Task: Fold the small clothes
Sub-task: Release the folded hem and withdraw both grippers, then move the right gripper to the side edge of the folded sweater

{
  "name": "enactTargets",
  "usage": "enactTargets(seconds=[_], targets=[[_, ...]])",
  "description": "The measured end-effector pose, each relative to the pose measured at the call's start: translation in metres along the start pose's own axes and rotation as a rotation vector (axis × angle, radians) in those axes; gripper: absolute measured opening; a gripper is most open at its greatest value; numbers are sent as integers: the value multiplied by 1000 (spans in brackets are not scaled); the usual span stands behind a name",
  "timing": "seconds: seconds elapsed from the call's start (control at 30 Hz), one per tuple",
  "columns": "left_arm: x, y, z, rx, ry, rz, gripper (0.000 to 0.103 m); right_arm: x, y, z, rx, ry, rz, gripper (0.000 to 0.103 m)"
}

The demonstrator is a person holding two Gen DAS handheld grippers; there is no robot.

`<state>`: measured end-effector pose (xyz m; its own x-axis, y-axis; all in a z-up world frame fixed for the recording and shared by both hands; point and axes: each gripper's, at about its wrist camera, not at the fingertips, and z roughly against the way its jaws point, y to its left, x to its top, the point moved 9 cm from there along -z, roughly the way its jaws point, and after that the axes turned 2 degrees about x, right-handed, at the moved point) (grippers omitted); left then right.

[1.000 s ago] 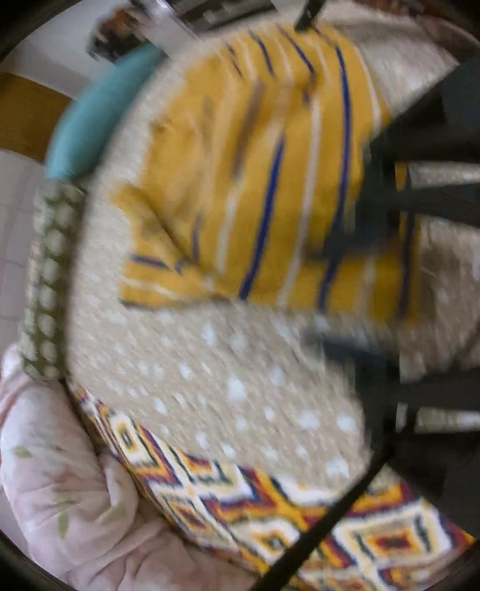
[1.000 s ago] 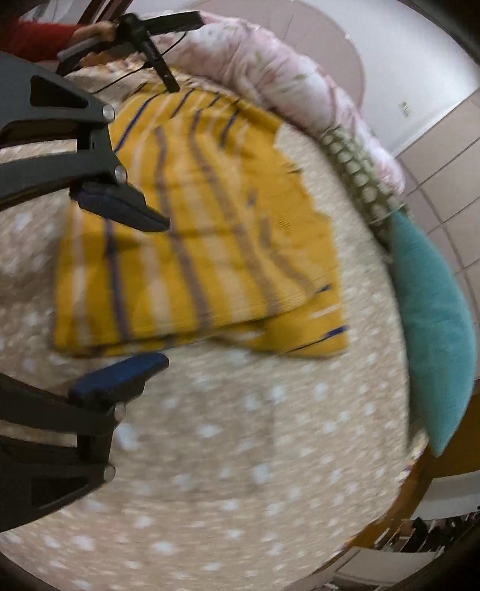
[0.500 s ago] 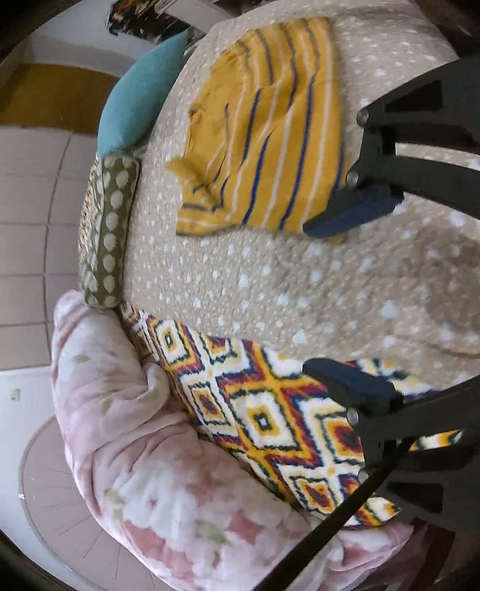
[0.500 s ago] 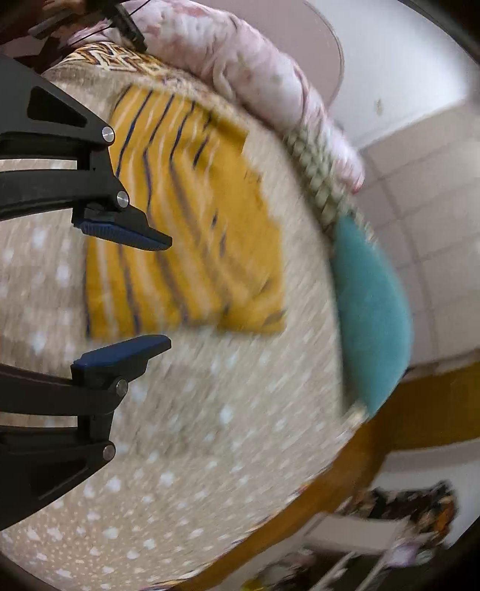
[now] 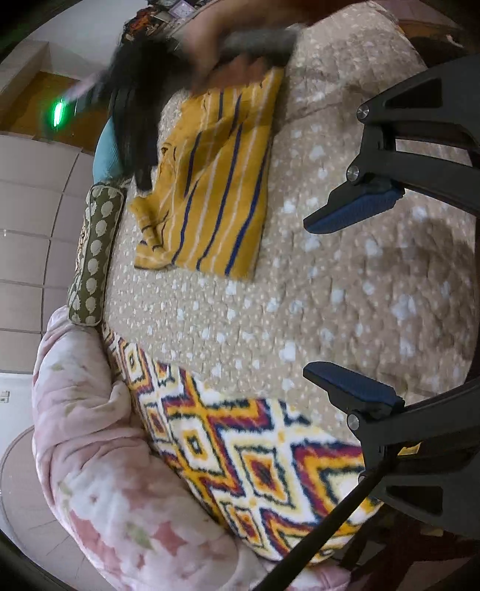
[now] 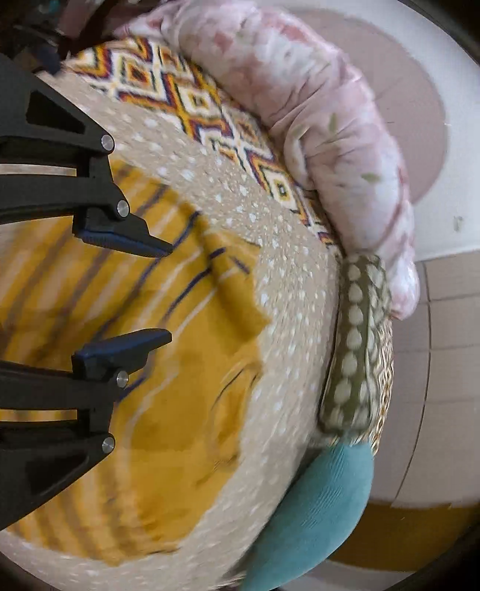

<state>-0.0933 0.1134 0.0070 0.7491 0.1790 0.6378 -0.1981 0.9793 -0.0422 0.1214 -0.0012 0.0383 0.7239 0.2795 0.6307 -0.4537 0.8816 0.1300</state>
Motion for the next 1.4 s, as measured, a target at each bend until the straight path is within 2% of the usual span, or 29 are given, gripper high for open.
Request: enactTargets(seconds=[0.17,0.27,0.3,0.4,0.5,0.53,0.57,0.6,0.63,0.73,0.87,0.93,1.17,1.27,1.4], targets=[[0,21,-3,25,-11,7,71,27,22,-99,-121,132,98,44],[-1,30,-6,27,-6,21,71,37,32,-133,-178,158,147,44],[-2,32,-6,28,-5,22,71,41,34,-138,-198,144,166,49],[-3,35,-7,45,-2,20,71,48,39,-144,-230,151,204,50],[-4,31,-7,49,1,17,71,55,43,-118,-171,109,207,49],[-4,28,-6,45,2,13,71,56,41,-98,-158,76,197,50],[-4,24,-5,42,2,10,71,54,41,-83,-149,57,192,52],[-4,19,-3,37,1,3,71,51,39,-68,-134,40,189,58],[-4,15,-1,33,-1,-2,71,44,36,-52,-120,27,187,64],[-5,-4,6,20,-13,-37,76,9,20,-6,-100,11,195,67],[-7,-31,13,11,-19,-87,78,-52,-29,37,-140,27,173,68],[-9,-47,14,11,-13,-115,78,-81,-66,53,-195,40,138,68],[-20,-95,11,7,21,-200,79,-165,-198,100,-338,88,-133,68],[-27,-113,7,22,38,-249,79,-185,-227,120,-342,63,-224,68],[-36,-131,2,30,63,-295,79,-200,-243,138,-336,26,-269,68]])
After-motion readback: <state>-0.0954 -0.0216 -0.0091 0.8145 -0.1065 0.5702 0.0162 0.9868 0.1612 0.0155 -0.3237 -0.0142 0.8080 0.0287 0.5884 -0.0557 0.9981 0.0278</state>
